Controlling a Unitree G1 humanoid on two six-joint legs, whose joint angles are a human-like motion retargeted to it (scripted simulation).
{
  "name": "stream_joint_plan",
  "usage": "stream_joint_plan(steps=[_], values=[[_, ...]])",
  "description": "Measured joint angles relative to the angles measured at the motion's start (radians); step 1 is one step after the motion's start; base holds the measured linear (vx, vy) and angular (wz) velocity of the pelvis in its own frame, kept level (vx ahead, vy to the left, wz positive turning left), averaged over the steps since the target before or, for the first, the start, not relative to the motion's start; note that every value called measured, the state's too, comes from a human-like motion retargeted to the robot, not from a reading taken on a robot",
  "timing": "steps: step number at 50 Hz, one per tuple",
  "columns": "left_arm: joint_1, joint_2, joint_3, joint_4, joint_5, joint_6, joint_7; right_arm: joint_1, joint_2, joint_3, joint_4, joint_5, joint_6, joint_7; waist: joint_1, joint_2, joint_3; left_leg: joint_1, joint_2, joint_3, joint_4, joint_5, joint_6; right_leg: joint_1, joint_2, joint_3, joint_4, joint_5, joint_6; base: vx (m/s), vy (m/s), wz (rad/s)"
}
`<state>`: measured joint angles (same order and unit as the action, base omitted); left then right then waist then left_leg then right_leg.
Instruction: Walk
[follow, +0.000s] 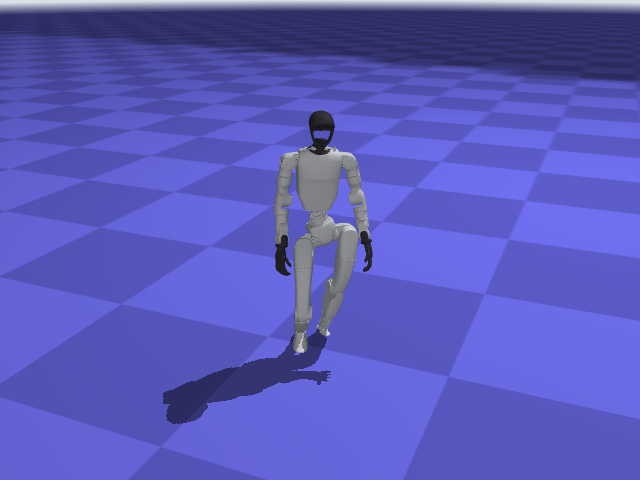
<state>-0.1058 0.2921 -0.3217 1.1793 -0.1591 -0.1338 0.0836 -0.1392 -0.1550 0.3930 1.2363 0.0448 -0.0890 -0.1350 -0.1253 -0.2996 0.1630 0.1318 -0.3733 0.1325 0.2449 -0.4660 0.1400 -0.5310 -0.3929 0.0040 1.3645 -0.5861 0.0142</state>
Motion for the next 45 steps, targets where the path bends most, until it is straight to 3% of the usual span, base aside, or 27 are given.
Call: stream_joint_plan(steps=[3, 6, 10, 13, 17, 21, 26, 29, 31, 34, 37, 38, 40, 42, 43, 45], values=[[-0.006, -0.002, -0.010, 0.025, 0.039, -0.011, -0.019, -0.001, -0.002, -0.006, 0.008, 0.008, 0.000, -0.002, -0.002, 0.090, -0.006, 0.076, 0.091, -0.009, -0.014, -0.061, -0.010, -0.021, 0.185, -0.050, -0.341, -0.016, 0.021, 0.79, -0.01, -0.29], [0.009, -0.014, -0.014, 0.043, 0.072, -0.010, -0.038, 0.012, 0.004, -0.019, 0.030, 0.006, 0.006, -0.006, 0.000, 0.099, -0.019, 0.095, 0.105, -0.005, 0.100, -0.113, -0.021, -0.026, 0.252, -0.036, -0.449, -0.015, 0.031, 0.71, -0.03, -0.17], [0.047, -0.046, 0.014, 0.071, 0.090, -0.004, -0.065, 0.032, 0.011, -0.046, 0.077, -0.014, 0.017, -0.018, 0.009, 0.135, -0.014, 0.023, 0.192, -0.004, 0.567, -0.142, -0.082, 0.068, 0.330, -0.047, -0.347, -0.023, -0.049, 0.71, -0.04, 0.09], [0.054, -0.068, 0.035, 0.066, 0.099, 0.010, -0.086, 0.012, 0.006, -0.055, 0.091, -0.036, 0.027, -0.011, 0.037, 0.263, 0.013, -0.192, 0.409, -0.026, 1.115, -0.037, -0.172, 0.144, 0.490, -0.127, -0.331, -0.066, -0.148, 0.64, -0.04, 0.04], [0.048, -0.083, 0.051, 0.040, 0.093, 0.025, -0.081, -0.028, -0.003, -0.045, 0.070, -0.053, 0.031, -0.002, 0.118, 0.267, 0.022, -0.419, 0.528, -0.008, 1.300, -0.087, -0.118, 0.246, 0.529, -0.092, -0.327, -0.151, -0.180, 0.71, 0.03, -0.50], [0.057, -0.075, 0.046, 0.044, 0.081, 0.026, -0.085, -0.075, 0.010, -0.030, 0.035, -0.030, 0.023, 0.036, 0.176, 0.202, 0.012, -0.573, 0.510, 0.003, 1.006, -0.167, -0.098, 0.366, 0.482, -0.007, -0.376, -0.222, -0.147, 0.75, 0.14, -0.76], [0.057, -0.055, 0.002, 0.076, 0.107, 0.023, -0.117, -0.114, 0.033, 0.003, 0.012, -0.005, 0.017, 0.082, 0.162, 0.101, -0.056, -0.591, 0.357, -0.071, 0.412, -0.043, -0.158, 0.434, 0.370, 0.075, -0.441, -0.248, -0.096, 0.69, 0.22, -0.62], [0.062, -0.049, -0.027, 0.077, 0.120, 0.022, -0.131, -0.101, 0.043, 0.012, 0.012, -0.007, 0.018, 0.089, 0.137, 0.064, -0.091, -0.597, 0.322, -0.063, 0.430, -0.009, -0.153, 0.443, 0.297, 0.089, -0.366, -0.263, -0.066, 0.64, 0.29, -0.73], [0.058, -0.041, -0.046, 0.072, 0.125, 0.021, -0.145, -0.084, 0.046, 0.013, 0.021, -0.015, 0.023, 0.099, 0.112, 0.038, -0.112, -0.583, 0.300, -0.028, 0.473, -0.010, -0.136, 0.440, 0.224, 0.079, -0.285, -0.224, -0.030, 0.62, 0.31, -0.65], [0.038, -0.016, -0.070, 0.046, 0.123, 0.013, -0.174, -0.068, 0.046, 0.009, 0.048, -0.033, 0.035, 0.133, 0.048, -0.039, -0.133, -0.452, 0.199, 0.050, 0.309, 0.039, -0.095, 0.389, 0.035, 0.059, -0.138, -0.060, 0.034, 0.52, 0.32, -0.47], [0.018, 0.000, -0.097, 0.005, 0.128, -0.002, -0.177, -0.054, 0.036, 0.007, 0.065, -0.044, 0.040, 0.150, -0.014, -0.045, -0.139, -0.373, 0.168, 0.108, 0.247, 0.023, -0.077, 0.292, -0.097, 0.006, -0.008, 0.045, 0.027, 0.41, 0.31, -0.73], [0.003, 0.009, -0.101, -0.013, 0.128, -0.004, -0.180, -0.064, 0.026, 0.003, 0.068, -0.045, 0.038, 0.156, -0.036, -0.038, -0.151, -0.286, 0.141, 0.118, 0.070, 0.085, -0.074, 0.236, -0.128, -0.007, 0.007, 0.052, 0.014, 0.38, 0.30, -1.03], [-0.005, 0.014, -0.121, -0.033, 0.134, -0.013, -0.177, -0.056, 0.017, -0.006, 0.070, -0.043, 0.034, 0.152, -0.076, -0.045, -0.156, -0.223, 0.105, 0.156, -0.006, 0.101, -0.072, 0.173, -0.202, -0.051, 0.019, 0.015, -0.003, 0.31, 0.26, -1.07], [-0.010, 0.019, -0.138, -0.043, 0.143, -0.017, -0.175, -0.051, 0.010, -0.020, 0.064, -0.036, 0.025, 0.146, -0.105, -0.027, -0.165, -0.165, 0.090, 0.193, -0.088, 0.112, -0.074, 0.127, -0.214, -0.122, -0.029, -0.057, -0.014, 0.28, 0.22, -1.42], [-0.017, 0.020, -0.141, -0.043, 0.147, -0.018, -0.178, -0.055, 0.003, -0.025, 0.061, -0.030, 0.020, 0.144, -0.103, 0.020, -0.170, -0.102, 0.106, 0.209, -0.225, 0.156, -0.079, 0.113, -0.161, -0.182, -0.088, -0.092, -0.031, 0.27, 0.19, -1.78], [-0.010, 0.011, -0.156, -0.037, 0.160, -0.016, -0.184, -0.049, 0.001, -0.036, 0.057, -0.022, 0.014, 0.138, -0.117, 0.028, -0.175, -0.062, 0.081, 0.255, -0.283, 0.171, -0.081, 0.085, -0.171, -0.242, -0.156, -0.151, -0.033, 0.17, 0.18, -1.67]])
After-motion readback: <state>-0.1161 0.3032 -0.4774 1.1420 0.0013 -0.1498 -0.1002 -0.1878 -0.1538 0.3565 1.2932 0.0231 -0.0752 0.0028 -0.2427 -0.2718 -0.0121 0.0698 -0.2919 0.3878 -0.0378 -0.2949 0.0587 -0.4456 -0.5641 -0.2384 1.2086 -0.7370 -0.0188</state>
